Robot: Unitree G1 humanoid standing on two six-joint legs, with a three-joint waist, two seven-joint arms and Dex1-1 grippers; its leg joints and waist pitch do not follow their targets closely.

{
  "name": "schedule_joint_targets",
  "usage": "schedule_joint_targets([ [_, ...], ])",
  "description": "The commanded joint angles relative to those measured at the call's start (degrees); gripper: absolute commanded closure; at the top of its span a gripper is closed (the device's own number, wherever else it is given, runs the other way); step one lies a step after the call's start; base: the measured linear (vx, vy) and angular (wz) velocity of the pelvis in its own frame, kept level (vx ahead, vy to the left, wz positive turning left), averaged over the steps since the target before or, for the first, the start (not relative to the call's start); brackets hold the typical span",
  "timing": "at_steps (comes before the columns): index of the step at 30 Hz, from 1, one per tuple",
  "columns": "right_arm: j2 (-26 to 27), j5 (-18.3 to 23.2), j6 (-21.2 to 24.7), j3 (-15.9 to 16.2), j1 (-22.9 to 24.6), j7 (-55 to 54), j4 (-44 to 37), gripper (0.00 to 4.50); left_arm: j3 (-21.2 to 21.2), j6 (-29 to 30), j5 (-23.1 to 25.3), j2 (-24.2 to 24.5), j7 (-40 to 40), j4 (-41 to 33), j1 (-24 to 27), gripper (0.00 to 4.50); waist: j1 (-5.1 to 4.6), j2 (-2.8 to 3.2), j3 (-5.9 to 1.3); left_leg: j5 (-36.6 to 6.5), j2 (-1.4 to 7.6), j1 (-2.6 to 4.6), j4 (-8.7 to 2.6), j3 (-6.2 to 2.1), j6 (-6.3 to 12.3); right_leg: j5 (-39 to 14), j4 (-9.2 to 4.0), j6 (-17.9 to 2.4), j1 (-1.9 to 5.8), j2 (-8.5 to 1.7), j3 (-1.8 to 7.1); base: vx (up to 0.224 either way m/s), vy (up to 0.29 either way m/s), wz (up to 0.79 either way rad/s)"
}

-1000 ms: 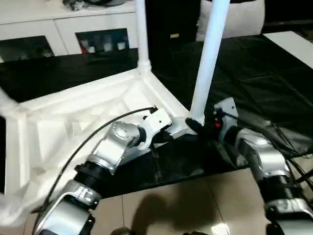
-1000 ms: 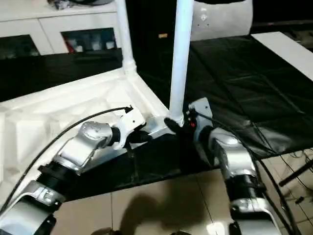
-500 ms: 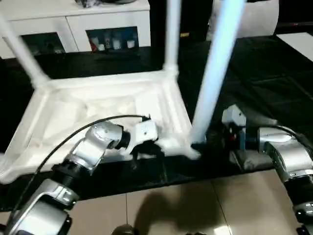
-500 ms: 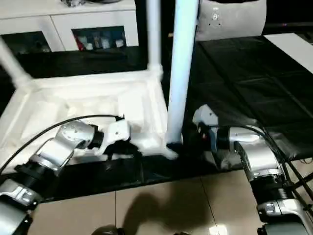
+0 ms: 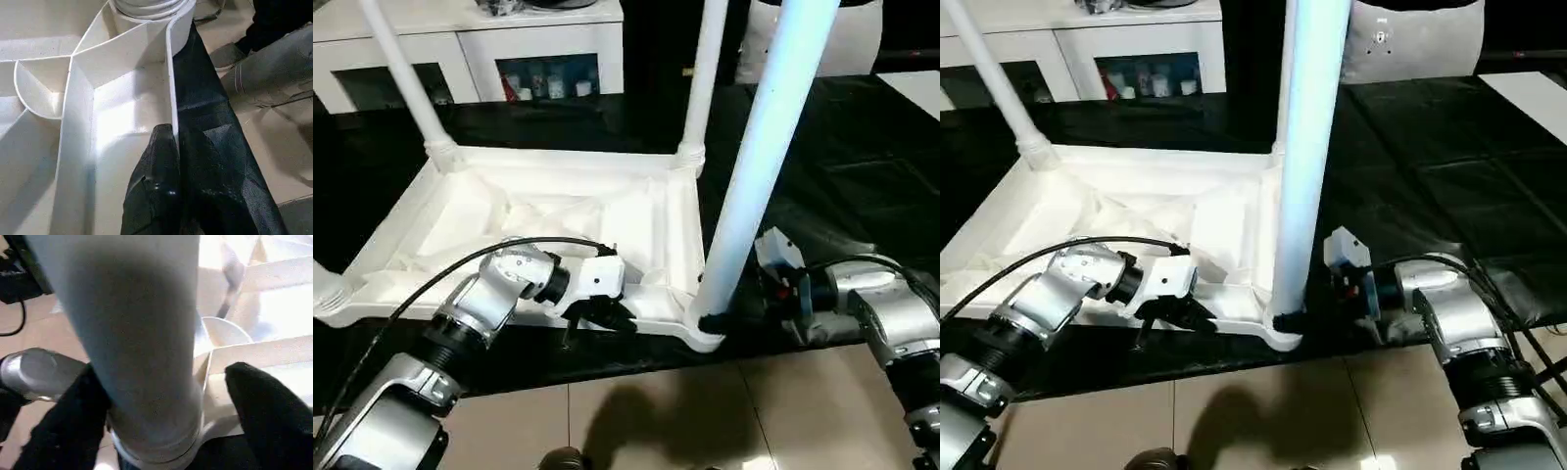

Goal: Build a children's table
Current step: Rotate leg to tighten

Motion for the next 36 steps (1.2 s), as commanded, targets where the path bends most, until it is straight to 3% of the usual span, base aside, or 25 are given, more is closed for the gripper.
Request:
schedule_joint_targets([
  [1,-0.2,-0.3,-1.3,0.2,-0.3,0.7,1.7,1.13,-1.6,-2.0,0.8,0.4,-2.5,-0.2,-1.4,4.5,-0.15,-0.94,-4.52,-3.7,2.58,0.22,-3.11,-0.44,6.92,-5.2,-3.54,-13.4,3.64,-4.53,3.23,0.0,0.0,0.0],
  [10,1.5,0.3,-2.9,0.0,0.1,1.6,5.5,1.81,-1.8,-2.7,0.9,0.5,-2.8,0.3,-1.0,4.5,-0.12,-1.06,-4.67,-4.0,2.53,0.17,-3.02,-0.46,6.35,-6.1,-3.46,-13.1,3.73,-4.46,3.21,0.0,0.0,0.0],
  [17,2.3,1.7,-2.5,-0.3,2.0,1.8,3.5,1.87,-1.0,-0.9,-0.5,-0.2,-2.2,-0.9,-0.1,4.5,0.0,-0.97,-4.76,-3.9,2.51,0.17,-2.93,-0.46,6.44,-5.7,-3.38,-13.1,3.71,-4.41,3.19,0.0,0.0,0.0],
  [18,2.6,2.0,-2.3,-0.4,2.3,1.7,3.0,1.87,-0.7,-0.3,-0.8,-0.4,-1.9,-1.3,0.1,4.5,0.04,-0.73,-4.7,-3.9,2.53,0.18,-2.96,-0.49,6.39,-5.6,-3.34,-13.2,3.68,-4.42,3.19,0.0,0.0,0.0],
  [20,4.5,3.5,-0.4,-1.4,3.6,-0.8,0.7,1.87,0.9,3.8,-2.3,-2.1,1.2,-3.5,1.0,4.5,0.12,-0.86,-4.66,-3.8,2.61,0.14,-2.96,-0.56,6.49,-5.4,-3.38,-13.4,3.72,-4.51,3.19,0.0,0.0,0.0],
  [22,5.8,3.5,0.4,-1.7,3.7,-3.5,0.0,1.87,1.6,6.5,-2.5,-3.2,3.6,-4.9,1.4,4.5,-0.12,-0.84,-4.43,-4.5,2.6,0.18,-3.13,-0.54,6.29,-6.9,-3.61,-13.3,3.58,-4.45,3.12,0.0,0.0,0.0],
  [25,7.8,3.2,0.5,-2.2,3.3,-7.5,-0.1,1.88,2.6,10.1,-2.0,-5.6,8.7,-6.0,1.9,4.5,-0.48,-0.89,-3.97,-7.5,2.29,0.49,-3.41,-0.43,4.37,-14.6,-4.7,-11.1,3.46,-4.45,3.13,0.0,0.0,0.0],
  [27,9.9,2.5,0.4,-3.1,2.4,-12.3,0.6,1.89,3.4,12.6,-1.3,-7.7,13.0,-6.1,2.0,4.5,-0.66,-1.02,-3.88,-7.5,2.15,0.32,-3.53,-0.51,3.81,-16.9,-4.93,-9.8,3.62,-4.54,3.14,0.0,0.0,0.0],
  [30,12.7,1.2,0.3,-4.9,0.9,-19.3,2.7,1.89,4.3,15.7,-0.6,-9.9,17.0,-6.0,1.6,4.5,-1.58,-1.09,-3.99,-6.8,2.01,0.23,-3.57,-0.56,3.41,-16.4,-4.89,-9.4,3.59,-4.41,3.07,0.0,0.0,0.0],
  [33,17.2,-1.4,-2.6,-7.9,-4.1,-32.7,15.3,1.89,5.8,21.2,1.4,-14.9,25.8,-5.8,0.5,4.5,-2.74,-0.95,-3.97,-6.1,1.85,0.1,-3.45,-0.51,3.61,-14.5,-4.83,-10.8,3.5,-4.44,2.93,0.0,0.0,0.0],
  [34,17.5,-1.5,-2.6,-8.1,-4.3,-33.6,15.8,1.89,5.9,21.5,1.4,-15.2,26.4,-5.8,0.4,4.5,-3.19,-0.66,-4.0,-5.5,1.78,0.04,-3.34,-0.53,3.5,-13.6,-4.84,-11.3,3.61,-4.4,2.96,0.0,0.0,0.0],
  [36,20.1,-2.5,-3.2,-9.4,-6.1,-41.3,16.9,1.89,6.9,24.5,1.8,-18.6,31.5,-5.3,-0.4,4.5,-3.33,-0.8,-4.12,-3.7,1.81,-0.14,-3.28,-0.52,4.33,-10.3,-4.41,-11.7,3.74,-4.23,3.03,0.0,0.0,0.0],
])
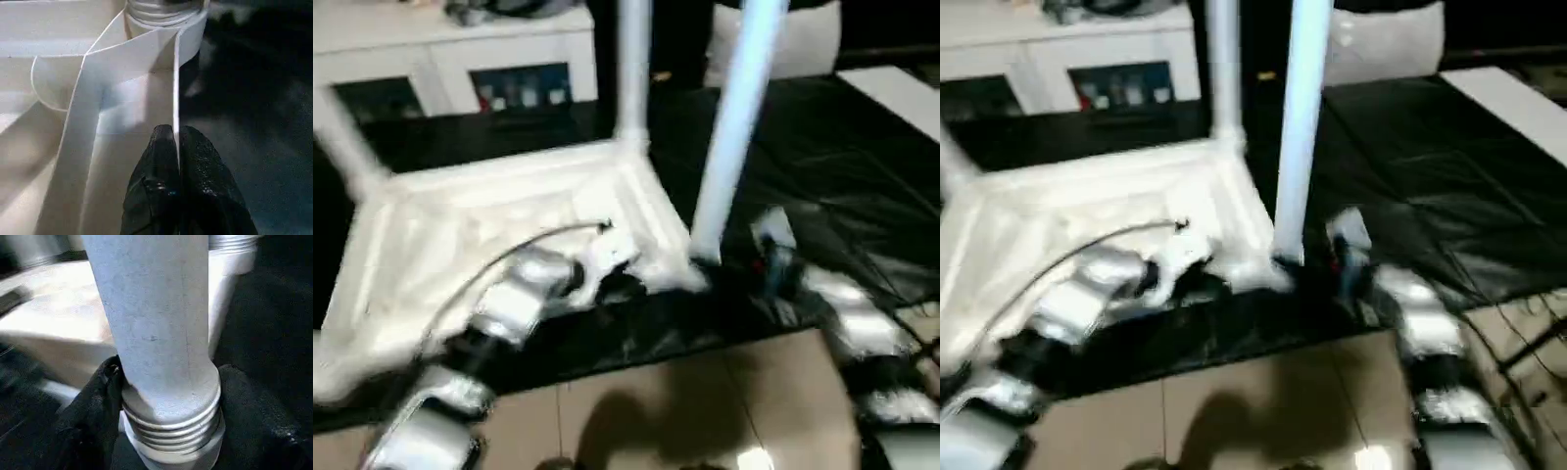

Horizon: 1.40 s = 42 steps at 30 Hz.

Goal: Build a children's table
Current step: Rotate leg to tighten

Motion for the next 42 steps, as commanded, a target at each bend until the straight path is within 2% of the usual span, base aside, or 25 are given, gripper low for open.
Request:
schedule_joint_targets([
  [1,4.2,-1.7,-0.3,2.1,-1.8,-5.6,0.8,1.89,-1.2,0.8,-1.9,-4.7,3.2,-2.1,-2.0,4.5,0.37,-0.76,-4.26,-3.3,1.73,-0.25,-3.26,-0.68,4.88,-8.4,-4.55,-12.2,3.76,-4.18,2.87,0.0,0.0,0.0],
  [3,6.5,-1.7,-0.3,1.5,-2.8,-8.1,0.1,1.89,-1.5,0.7,-0.7,-5.9,5.5,-1.8,-2.2,4.5,0.31,-0.81,-4.36,-1.8,1.7,-0.38,-3.21,-0.69,6.09,-4.5,-4.12,-13.0,3.83,-4.11,2.91,0.0,0.0,0.0],
  [5,7.3,-1.2,0.0,1.3,-2.5,-7.5,-1.3,1.19,-1.8,0.0,-0.1,-5.7,5.6,-1.8,-2.1,4.5,0.54,-0.74,-4.57,-1.0,1.74,-0.26,-3.02,-0.64,7.49,-2.1,-3.92,-13.6,3.8,-4.14,2.9,0.0,0.0,0.0],
  [6,7.3,-1.2,-0.2,1.4,-2.1,-6.6,-2.0,1.19,-2.0,-0.6,0.4,-5.1,5.5,-1.8,-2.1,4.5,0.68,-0.68,-4.54,-0.4,1.83,-0.26,-2.99,-0.67,8.39,-0.5,-3.75,-14.1,3.7,-4.09,2.89,0.0,0.0,0.0],
  [7,7.3,-1.3,-0.6,1.4,-2.1,-6.6,-1.9,1.19,-2.0,-0.5,0.6,-5.0,5.6,-1.9,-2.0,4.5,0.71,-0.68,-4.48,-0.6,1.85,-0.27,-2.98,-0.64,8.7,-0.3,-3.77,-14.2,3.67,-4.07,2.86,0.0,0.0,0.0],
  [8,6.9,-1.6,-1.6,1.7,-1.8,-6.0,-1.8,0.98,-2.3,-1.0,1.4,-4.2,5.4,-1.9,-1.9,4.5,0.68,-0.5,-4.24,-1.9,2.0,-0.28,-3.13,-0.69,8.92,-1.8,-4.02,-14.1,3.63,-4.19,2.78,0.0,0.0,0.0],
  [12,3.9,-2.1,-3.0,2.8,0.3,-3.1,-3.7,0.64,-2.9,-2.8,2.1,-1.8,4.3,-1.1,-1.9,4.5,0.71,-0.47,-3.98,-4.8,2.05,-0.1,-3.36,-0.66,7.51,-5.5,-4.48,-13.2,3.65,-4.24,2.84,0.0,0.0,0.0],
  [13,2.5,-2.2,-3.6,2.7,1.1,-1.6,-4.6,0.64,-3.0,-3.7,2.2,-1.0,3.6,-0.8,-1.9,4.5,0.72,-0.23,-3.91,-5.1,2.05,-0.11,-3.4,-0.69,7.22,-5.8,-4.44,-13.1,3.63,-4.22,2.86,0.0,0.0,0.0],
  [14,2.4,-2.2,-3.6,2.7,1.2,-1.5,-4.7,0.48,-3.0,-3.7,2.2,-1.0,3.5,-0.8,-1.9,4.5,0.79,-0.38,-3.86,-5.6,2.04,-0.05,-3.41,-0.65,7.03,-6.2,-4.61,-12.9,3.61,-4.16,2.88,0.0,0.0,0.0],
  [19,-4.7,-1.9,-4.8,1.5,3.5,4.9,-8.1,0.07,-3.5,-8.2,1.6,2.6,-1.9,0.4,-1.7,4.5,1.22,-0.36,-3.89,-5.4,1.99,-0.18,-3.36,-0.7,7.37,-5.5,-4.48,-12.4,3.76,-4.17,2.94,0.0,0.0,0.0],
  [20,-5.9,-1.0,-4.7,0.8,3.4,6.9,-8.6,0.07,-4.2,-11.0,1.2,3.9,-4.3,0.6,-1.5,4.5,1.19,-0.49,-3.86,-5.3,1.92,-0.25,-3.34,-0.69,7.6,-5.6,-4.53,-12.3,3.77,-4.15,2.9,0.0,0.0,0.0],
  [25,-8.9,1.5,-3.6,1.2,3.8,13.5,-11.5,0.07,-6.1,-15.6,0.4,7.1,-10.6,0.4,-0.9,4.5,1.66,-0.39,-3.96,-5.8,2.26,0.03,-3.37,-0.66,7.69,-6.7,-4.49,-12.5,3.56,-4.15,2.9,0.0,0.0,0.0],
  [30,-11.7,2.1,-1.9,3.9,4.4,21.1,-14.2,0.07,-7.0,-18.8,-0.8,9.7,-16.9,0.4,-0.9,4.5,2.28,-0.36,-4.09,-5.2,2.42,0.04,-3.31,-0.67,7.9,-4.7,-4.09,-13.3,3.47,-4.23,2.94,0.0,0.0,0.0],
  [36,-13.9,1.7,1.4,7.7,4.5,28.8,-14.1,0.07,-8.5,-21.4,-2.2,12.8,-24.2,0.1,-1.2,4.5,2.57,-0.33,-3.92,-6.4,2.41,-0.03,-3.46,-0.64,7.06,-6.9,-4.35,-13.2,3.49,-4.33,2.97,0.0,0.0,0.0],
  [42,-14.5,3.5,4.3,8.4,4.9,32.3,-15.1,0.62,-8.9,-23.1,-1.8,13.6,-26.1,1.4,-1.8,4.5,2.97,-0.32,-4.03,-6.4,2.55,0.16,-3.47,-0.64,6.35,-7.2,-4.31,-13.0,3.41,-4.32,3.07,0.0,0.0,0.0],
])
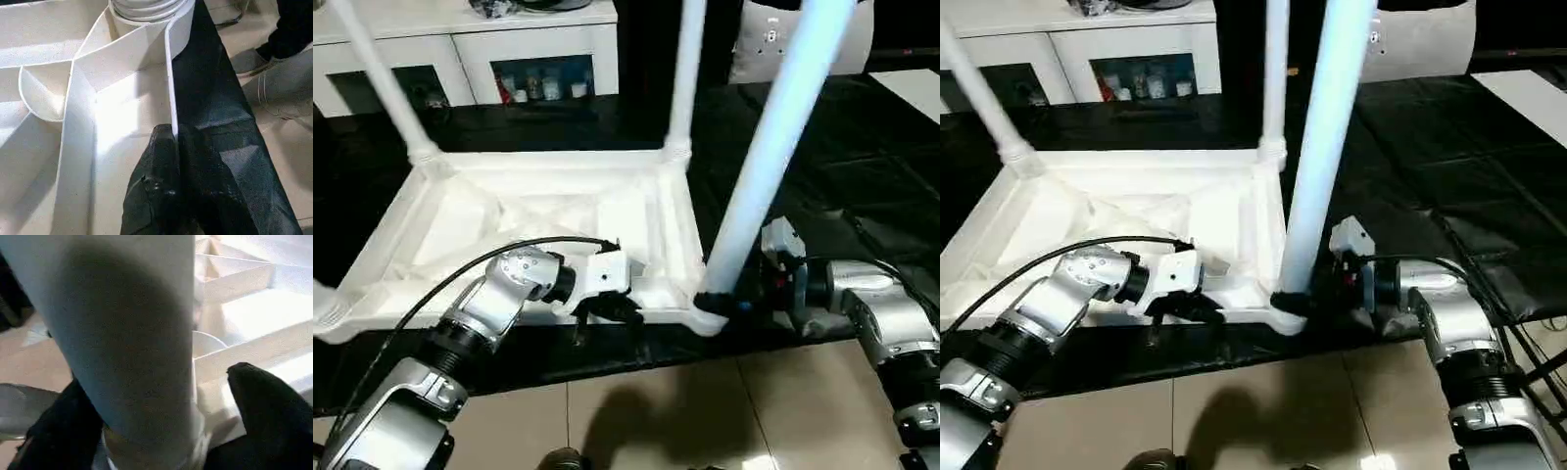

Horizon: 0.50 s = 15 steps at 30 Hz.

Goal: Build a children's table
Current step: Rotate leg to tighten

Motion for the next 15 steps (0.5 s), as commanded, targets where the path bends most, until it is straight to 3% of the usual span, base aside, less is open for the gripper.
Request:
schedule_joint_targets([
  [1,-1.1,1.2,1.4,0.8,0.5,2.3,-1.9,0.82,-1.4,-1.7,0.9,0.6,-2.4,0.3,-1.5,4.5,-0.23,-0.52,-4.19,-6.1,2.51,0.39,-3.35,-0.56,6.16,-6.7,-3.92,-13.0,3.63,-4.3,3.17,0.0,0.0,0.0],
  [2,-1.3,1.3,1.6,0.9,0.6,2.8,-2.0,0.82,-1.4,-1.9,0.9,0.7,-2.6,0.6,-1.7,4.5,-0.17,-1.0,-4.24,-5.7,2.51,0.35,-3.33,-0.5,6.32,-6.0,-3.83,-13.0,3.73,-4.3,3.21,0.0,0.0,0.0],
  [5,-1.5,1.6,2.4,0.9,0.8,3.9,-2.2,0.92,-1.4,-2.1,0.8,0.7,-2.9,0.9,-1.8,4.5,-0.03,-0.78,-4.24,-5.2,2.47,0.29,-3.26,-0.53,6.55,-6.0,-3.76,-13.0,3.64,-4.31,3.16,0.0,0.0,0.0],
  [6,-1.6,1.6,2.9,1.0,0.8,4.6,-2.2,1.23,-1.4,-2.2,0.6,0.7,-3.1,1.0,-1.8,4.5,0.0,-0.73,-4.23,-5.3,2.45,0.26,-3.26,-0.54,6.51,-6.3,-3.76,-12.9,3.69,-4.34,3.17,0.0,0.0,0.0],
  [10,-1.7,1.7,3.1,1.3,0.6,5.6,-1.0,1.4,-1.4,-2.3,0.5,0.7,-3.2,1.1,-1.8,4.5,0.07,-0.75,-4.22,-5.6,2.48,0.33,-3.3,-0.53,6.01,-7.6,-3.96,-12.5,3.62,-4.39,3.17,0.0,0.0,0.0],
  [15,-1.0,2.0,1.8,0.8,0.1,6.5,2.6,1.94,-1.2,-1.6,0.2,0.6,-3.2,0.7,-1.3,4.5,0.12,-0.7,-4.29,-5.4,2.53,0.32,-3.24,-0.52,6.16,-6.7,-3.82,-13.1,3.58,-4.41,3.14,0.0,0.0,0.0],
])
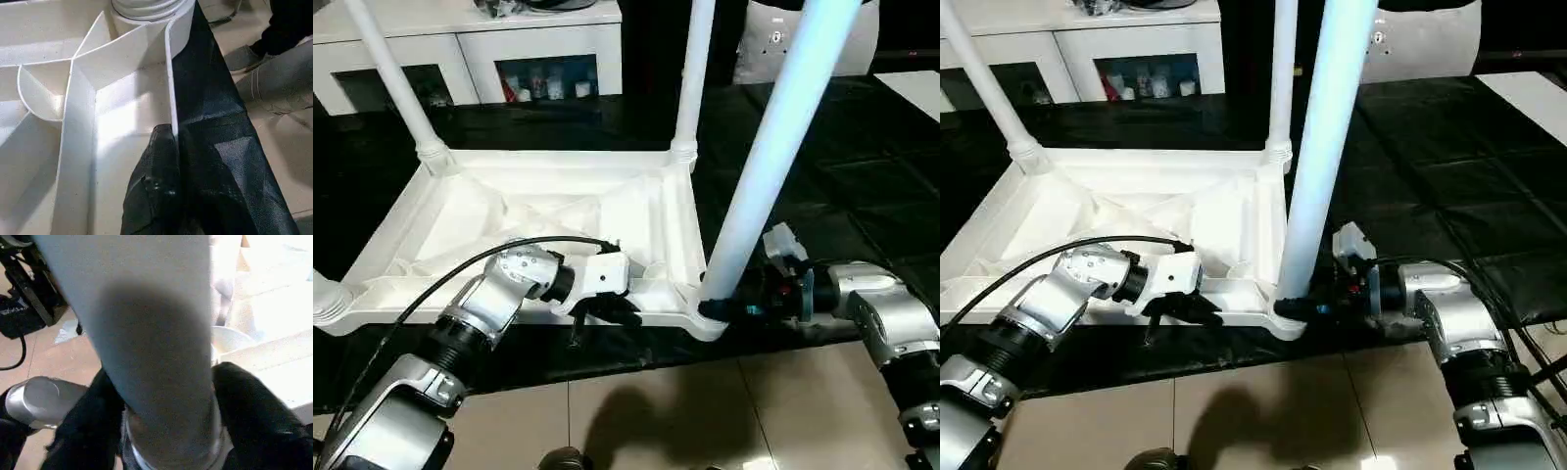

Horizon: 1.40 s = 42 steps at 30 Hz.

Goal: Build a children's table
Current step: Rotate leg to tighten

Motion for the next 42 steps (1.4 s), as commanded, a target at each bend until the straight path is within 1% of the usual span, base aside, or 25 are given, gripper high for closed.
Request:
schedule_joint_targets([
  [1,0.1,0.1,0.7,-0.1,0.2,1.3,2.1,2.07,-1.0,-0.1,0.3,0.2,-1.3,-0.8,-0.4,4.5,-0.23,-0.68,-4.25,-5.4,2.51,0.32,-3.28,-0.54,6.2,-6.7,-3.85,-13.1,3.59,-4.36,3.13,0.0,0.0,0.0],
  [6,1.1,0.2,1.3,-0.1,1.1,1.3,3.2,2.25,0.3,3.7,-1.1,-1.6,1.1,-2.6,0.6,4.5,-0.23,-0.71,-4.06,-6.4,2.53,0.46,-3.4,-0.49,5.8,-8.8,-4.12,-12.8,3.54,-4.41,3.13,0.0,0.0,0.0],
  [7,1.5,0.1,1.2,-0.1,1.3,0.4,3.5,2.28,0.6,4.8,-1.3,-2.2,2.1,-3.0,0.8,4.5,-0.31,-0.74,-3.96,-7.0,2.59,0.42,-3.46,-0.47,5.46,-9.8,-4.22,-12.9,3.64,-4.53,3.14,0.0,0.0,0.0],
  [9,3.1,-0.7,1.1,-0.2,1.6,-4.0,3.9,2.3,1.3,7.4,-1.1,-3.6,4.8,-3.5,1.0,4.5,-0.36,-0.76,-3.74,-8.5,2.52,0.59,-3.66,-0.51,4.97,-12.9,-4.71,-12.0,3.54,-4.51,3.09,0.0,0.0,0.0],
  [11,5.2,-1.4,2.7,-0.6,1.1,-9.5,4.6,2.34,1.9,9.6,-0.8,-4.9,7.7,-3.5,0.9,4.5,-0.79,-0.83,-3.42,-10.0,2.28,0.7,-3.93,-0.61,3.73,-17.8,-5.3,-10.3,3.55,-4.52,3.0,0.0,0.0,0.0],
  [12,7.2,-2.3,2.7,-1.3,0.3,-14.7,5.8,2.34,2.5,11.3,-0.8,-6.2,10.0,-3.4,0.6,4.5,-0.86,-0.74,-3.47,-10.2,2.33,0.89,-4.02,-0.61,3.31,-19.0,-5.37,-10.0,3.49,-4.59,3.01,-0.054,0.001,-0.05],
  [13,8.9,-2.9,2.5,-2.0,-0.4,-18.7,7.0,2.36,3.0,12.6,-0.8,-7.3,11.8,-3.4,0.4,4.5,-1.32,-0.63,-3.23,-11.1,2.2,0.66,-4.19,-0.74,2.45,-21.5,-5.58,-9.1,3.53,-4.57,2.91,0.0,0.0,0.0],
  [14,10.2,-3.6,2.0,-2.6,-0.9,-22.5,8.0,2.36,3.5,14.0,-0.9,-8.4,13.6,-3.3,0.2,4.5,-1.58,-0.68,-3.14,-11.6,2.16,0.63,-4.39,-0.91,2.18,-22.8,-5.8,-8.7,3.64,-4.62,2.75,0.0,0.0,0.0],
  [15,11.6,-4.5,1.5,-2.9,-1.8,-26.3,9.3,2.37,4.2,15.6,-0.7,-9.8,16.1,-2.8,-0.3,4.5,-2.23,-0.72,-3.28,-11.9,2.05,0.69,-4.42,-0.93,1.63,-23.3,-5.89,-8.2,3.69,-4.61,2.75,0.0,0.0,0.0],
  [16,12.9,-5.2,1.3,-3.2,-2.7,-29.8,10.2,2.37,4.8,16.9,-0.2,-11.2,18.7,-2.3,-0.9,4.5,-2.86,-0.63,-3.31,-12.4,2.02,0.65,-4.41,-1.01,1.42,-23.2,-5.92,-8.3,3.69,-4.62,2.7,0.0,0.0,0.0],
  [17,14.0,-6.0,1.3,-3.4,-3.4,-33.0,10.7,2.4,5.3,17.6,0.3,-12.5,21.3,-1.6,-1.5,4.5,-3.45,-0.74,-3.26,-12.4,1.91,0.46,-4.42,-1.03,1.59,-22.9,-5.97,-8.2,3.82,-4.5,2.66,0.0,0.0,0.0],
  [18,15.5,-6.4,1.9,-4.1,-4.4,-36.9,11.5,2.4,5.8,19.0,0.9,-14.1,24.4,-0.7,-2.2,4.5,-3.56,-0.62,-3.38,-12.2,1.87,0.48,-4.36,-1.0,1.67,-22.6,-5.97,-8.2,3.84,-4.5,2.67,0.0,0.0,0.0],
  [19,17.5,-6.8,2.5,-5.1,-5.9,-41.8,12.7,2.41,6.6,20.5,1.3,-16.2,28.2,0.2,-3.0,4.5,-3.87,-0.65,-3.29,-12.3,1.74,0.65,-4.29,-0.91,1.74,-22.9,-6.19,-8.2,3.61,-4.4,2.64,0.0,0.0,0.0],
  [21,18.7,-7.5,2.4,-5.5,-7.1,-45.5,13.3,2.41,7.3,21.5,1.5,-17.8,30.9,0.5,-3.4,4.5,-4.27,-0.62,-3.54,-11.6,1.65,0.7,-4.11,-0.83,1.82,-22.0,-6.13,-8.6,3.62,-4.45,2.71,0.0,0.0,0.0],
  [23,20.9,-7.0,3.2,-6.3,-8.5,-48.0,12.9,2.41,8.0,22.2,1.9,-20.1,34.5,0.8,-3.9,4.5,-4.23,-0.73,-3.85,-9.4,1.58,0.27,-3.86,-0.76,3.08,-17.9,-5.83,-9.3,3.86,-4.39,2.81,0.0,0.0,0.0],
  [25,21.7,-6.4,3.9,-6.7,-8.8,-47.9,12.3,1.79,8.2,22.2,2.2,-20.9,35.7,0.8,-4.0,4.5,-4.19,-0.67,-4.17,-7.2,1.66,0.22,-3.63,-0.67,4.15,-13.2,-5.31,-10.5,3.91,-4.27,2.89,0.0,0.0,0.0],
  [26,22.1,-6.5,3.8,-6.8,-8.9,-48.3,11.8,1.79,7.9,21.9,2.6,-21.1,35.9,0.5,-3.9,4.5,-4.1,-0.67,-4.33,-6.6,1.6,0.25,-3.5,-0.58,4.59,-11.9,-5.2,-10.9,3.91,-4.26,2.88,0.0,0.0,0.0],
  [27,22.2,-6.5,3.9,-6.9,-8.9,-48.4,11.5,1.77,7.7,21.9,2.8,-21.1,35.9,0.4,-3.8,4.5,-4.12,-0.69,-4.26,-6.0,1.6,0.06,-3.51,-0.56,5.34,-10.2,-4.98,-11.5,3.96,-4.25,2.89,0.0,0.0,0.0],
  [30,21.0,-7.8,2.4,-6.1,-7.9,-48.2,8.2,1.37,6.0,20.6,4.1,-19.3,34.1,-0.3,-3.0,4.5,-3.83,-0.6,-4.66,-3.8,1.72,-0.06,-3.35,-0.64,6.22,-6.7,-4.48,-12.3,4.18,-4.34,2.86,0.0,0.0,0.0],
  [32,19.8,-7.7,2.0,-6.2,-7.0,-47.2,6.6,1.33,6.0,19.4,4.1,-18.4,33.3,0.0,-2.9,4.5,-3.7,-0.59,-4.61,-3.5,1.77,-0.06,-3.31,-0.64,6.65,-5.1,-4.32,-12.5,4.11,-4.26,2.89,0.0,0.0,0.0],
  [33,18.6,-7.1,1.9,-6.4,-6.1,-45.7,4.9,1.07,6.0,17.9,4.0,-17.6,32.7,0.4,-2.8,4.5,-3.6,-0.55,-4.54,-4.3,1.84,0.05,-3.38,-0.6,6.64,-5.6,-4.43,-12.6,4.06,-4.31,2.88,0.0,0.0,0.0],
  [38,13.9,-5.6,2.4,-6.6,-3.2,-39.2,-0.1,0.61,5.4,14.4,4.1,-14.8,29.7,1.3,-2.4,4.5,-2.71,-0.56,-4.52,-5.9,1.92,0.32,-3.45,-0.52,6.0,-7.1,-4.58,-12.0,4.11,-4.27,3.0,0.0,0.0,0.0],
  [39,12.4,-5.4,2.6,-6.5,-2.4,-36.8,-1.4,0.61,5.2,13.5,3.8,-14.1,28.0,1.2,-2.1,4.5,-2.59,-0.58,-4.49,-6.2,1.91,0.31,-3.45,-0.49,5.89,-7.6,-4.64,-11.8,4.1,-4.29,3.03,0.0,0.0,0.0],
  [40,10.4,-5.1,2.5,-6.5,-1.8,-34.1,-2.4,0.45,5.1,11.9,3.4,-13.0,25.7,1.0,-1.7,4.5,-2.29,-0.58,-4.47,-6.3,1.98,0.31,-3.46,-0.52,6.02,-8.1,-4.75,-11.4,4.14,-4.37,3.07,0.0,0.0,0.0],
  [42,6.5,-4.6,2.1,-6.5,-0.7,-29.3,-4.0,0.31,4.5,9.2,2.0,-10.7,20.6,0.5,-1.0,4.5,-1.9,-0.48,-4.56,-6.1,2.09,0.29,-3.39,-0.5,6.15,-7.6,-4.53,-11.4,4.04,-4.29,3.06,0.0,0.0,0.0],
])
